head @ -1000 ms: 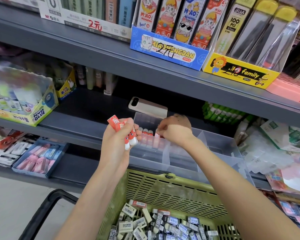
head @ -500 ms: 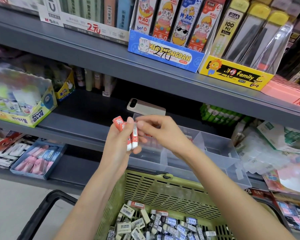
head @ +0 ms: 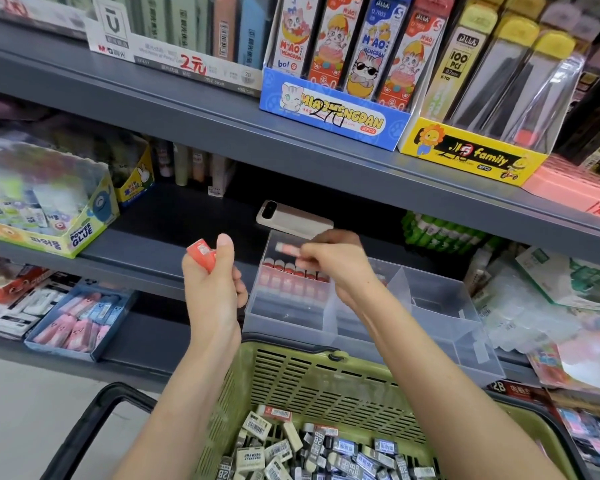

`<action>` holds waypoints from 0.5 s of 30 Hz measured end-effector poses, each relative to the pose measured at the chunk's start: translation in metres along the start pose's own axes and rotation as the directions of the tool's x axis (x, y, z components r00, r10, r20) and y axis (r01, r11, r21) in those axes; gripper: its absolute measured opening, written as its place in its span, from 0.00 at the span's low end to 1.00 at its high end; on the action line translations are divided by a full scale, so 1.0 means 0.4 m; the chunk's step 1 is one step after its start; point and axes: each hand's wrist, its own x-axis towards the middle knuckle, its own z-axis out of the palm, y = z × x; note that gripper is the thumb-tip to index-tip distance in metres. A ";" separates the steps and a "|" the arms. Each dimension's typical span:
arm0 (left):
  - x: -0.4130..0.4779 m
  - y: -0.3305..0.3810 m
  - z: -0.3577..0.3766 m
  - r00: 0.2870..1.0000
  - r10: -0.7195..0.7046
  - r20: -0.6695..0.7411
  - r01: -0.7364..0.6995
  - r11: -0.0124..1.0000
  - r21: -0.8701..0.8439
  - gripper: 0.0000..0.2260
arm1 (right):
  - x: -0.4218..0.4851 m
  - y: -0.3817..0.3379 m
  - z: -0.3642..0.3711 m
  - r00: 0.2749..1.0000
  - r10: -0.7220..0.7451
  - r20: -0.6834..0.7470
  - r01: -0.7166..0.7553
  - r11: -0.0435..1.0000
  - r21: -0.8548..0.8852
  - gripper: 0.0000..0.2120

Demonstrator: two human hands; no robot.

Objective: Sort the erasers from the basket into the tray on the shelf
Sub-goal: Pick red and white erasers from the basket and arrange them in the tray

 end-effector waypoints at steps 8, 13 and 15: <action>0.009 -0.008 -0.004 0.989 -0.149 0.022 0.150 0.978 -0.144 0.04 | 0.045 0.023 0.076 0.998 0.040 -0.044 -0.057 0.853 -0.519 0.08; 0.012 -0.004 -0.003 0.993 -0.109 0.037 0.114 0.982 -0.149 0.05 | 0.055 0.009 0.082 0.985 0.162 0.051 -0.103 0.809 -0.579 0.12; 0.012 -0.004 -0.005 0.995 -0.092 0.043 0.097 0.987 -0.128 0.05 | 0.059 0.006 0.079 0.981 0.179 0.071 -0.115 0.842 -0.527 0.14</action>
